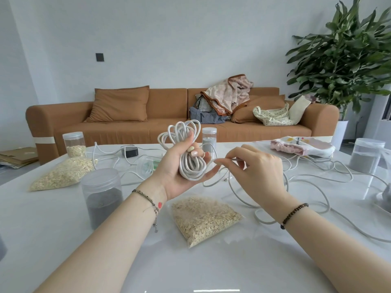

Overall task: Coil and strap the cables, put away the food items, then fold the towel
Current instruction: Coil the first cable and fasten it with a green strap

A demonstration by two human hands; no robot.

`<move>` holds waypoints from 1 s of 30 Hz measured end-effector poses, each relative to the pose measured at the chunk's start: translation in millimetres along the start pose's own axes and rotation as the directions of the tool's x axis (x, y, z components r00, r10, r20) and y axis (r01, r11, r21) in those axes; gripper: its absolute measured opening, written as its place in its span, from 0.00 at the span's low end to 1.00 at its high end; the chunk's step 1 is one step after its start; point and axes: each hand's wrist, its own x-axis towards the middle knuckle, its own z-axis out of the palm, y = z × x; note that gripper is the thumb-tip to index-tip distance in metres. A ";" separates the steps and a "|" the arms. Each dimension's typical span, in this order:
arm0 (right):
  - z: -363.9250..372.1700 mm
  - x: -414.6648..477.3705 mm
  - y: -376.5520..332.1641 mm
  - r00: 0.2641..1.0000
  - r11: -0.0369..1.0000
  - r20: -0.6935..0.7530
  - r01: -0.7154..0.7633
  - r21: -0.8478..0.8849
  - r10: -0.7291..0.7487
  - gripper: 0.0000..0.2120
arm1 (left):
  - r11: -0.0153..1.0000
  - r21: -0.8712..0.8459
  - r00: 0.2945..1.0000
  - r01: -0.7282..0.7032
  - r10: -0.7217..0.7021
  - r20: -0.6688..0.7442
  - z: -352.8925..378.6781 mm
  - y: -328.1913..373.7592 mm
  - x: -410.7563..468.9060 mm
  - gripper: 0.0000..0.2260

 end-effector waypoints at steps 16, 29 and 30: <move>2.4 0.6 8.1 0.996 0.998 0.084 0.031 -0.050 -0.027 0.14 | 0.949 0.283 0.974 0.141 -0.082 -0.209 5.6 -11.7 -2.4 0.14; 4.1 0.5 10.4 0.979 0.993 0.192 0.054 0.102 -0.073 0.08 | 0.925 0.334 0.982 0.179 -0.146 -0.122 0.1 -15.5 1.8 0.15; 2.2 1.2 9.5 0.982 0.996 0.174 0.071 0.055 -0.080 0.10 | 0.927 0.326 0.981 0.186 -0.157 -0.113 0.3 -15.4 1.5 0.15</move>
